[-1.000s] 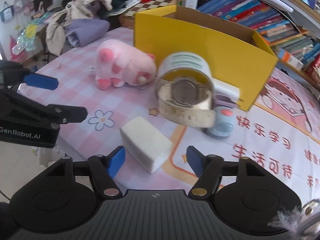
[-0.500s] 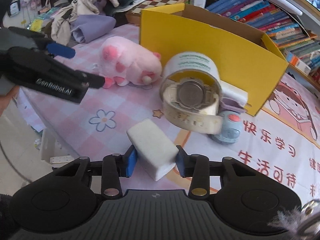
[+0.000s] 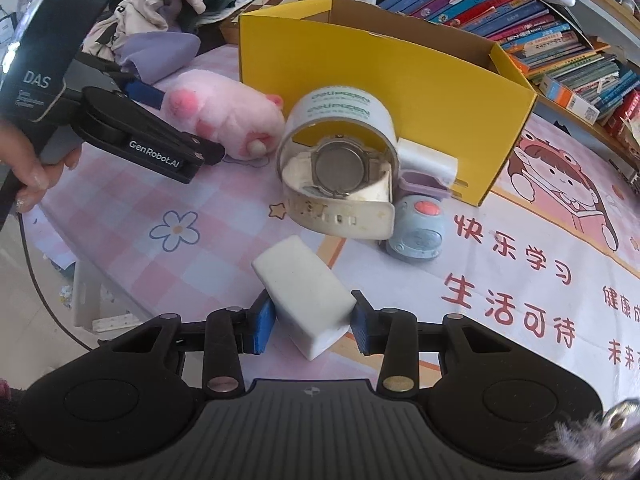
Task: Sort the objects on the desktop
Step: 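Close the left tool on the pink pig plush while the right tool holds the block, then lift the plush with the left tool while the right tool carries the block toward the yellow box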
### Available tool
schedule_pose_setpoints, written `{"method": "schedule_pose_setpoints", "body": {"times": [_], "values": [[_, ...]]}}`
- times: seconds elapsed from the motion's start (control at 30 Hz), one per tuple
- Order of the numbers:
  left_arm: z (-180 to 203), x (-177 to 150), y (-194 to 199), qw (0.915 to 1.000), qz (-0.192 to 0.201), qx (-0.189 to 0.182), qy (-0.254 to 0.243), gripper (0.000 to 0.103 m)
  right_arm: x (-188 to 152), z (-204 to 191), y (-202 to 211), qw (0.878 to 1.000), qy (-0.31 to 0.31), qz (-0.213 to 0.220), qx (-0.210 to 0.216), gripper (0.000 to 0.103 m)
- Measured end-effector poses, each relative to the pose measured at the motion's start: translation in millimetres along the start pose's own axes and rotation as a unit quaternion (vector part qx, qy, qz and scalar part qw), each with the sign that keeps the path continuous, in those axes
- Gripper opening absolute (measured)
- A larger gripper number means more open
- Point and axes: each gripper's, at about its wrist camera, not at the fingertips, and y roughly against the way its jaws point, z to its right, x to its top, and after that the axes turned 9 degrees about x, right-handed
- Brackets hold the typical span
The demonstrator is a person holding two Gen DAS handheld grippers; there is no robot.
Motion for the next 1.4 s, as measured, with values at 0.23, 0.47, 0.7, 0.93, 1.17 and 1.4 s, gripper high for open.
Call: {"method": "schedule_pose_setpoints", "body": {"times": [0.23,0.47,0.7,0.93,1.17,1.4], "values": [[-0.9,-7.8,3.8,0.9994,-0.01,-0.022,0.023,0.057,-1.6,4.6,3.5,1.0,-0.015,-0.001,-0.011,0.035],[-11.5,-21.2,20.9,0.997,-0.019,-0.029,0.069,0.051,-3.0,5.0,7.7,1.0,-0.022,0.0,-0.017,0.034],[-25.2,-36.4,45.0,0.9924,-0.019,-0.038,0.116,0.05,-4.1,-1.0,15.1,1.0,-0.019,0.005,-0.017,0.034],[-35.5,-41.5,60.4,0.9888,-0.006,-0.037,0.145,0.05,-5.4,-4.1,22.7,0.999,-0.024,0.009,-0.022,0.033],[-41.3,-43.7,76.1,0.9848,0.008,-0.046,0.167,0.05,-4.8,-3.4,40.8,0.998,-0.038,0.029,-0.032,0.033],[-43.8,-44.3,87.5,0.9818,0.019,-0.052,0.181,0.05,-5.7,-0.6,48.8,0.997,-0.05,0.037,-0.037,0.032]]}}
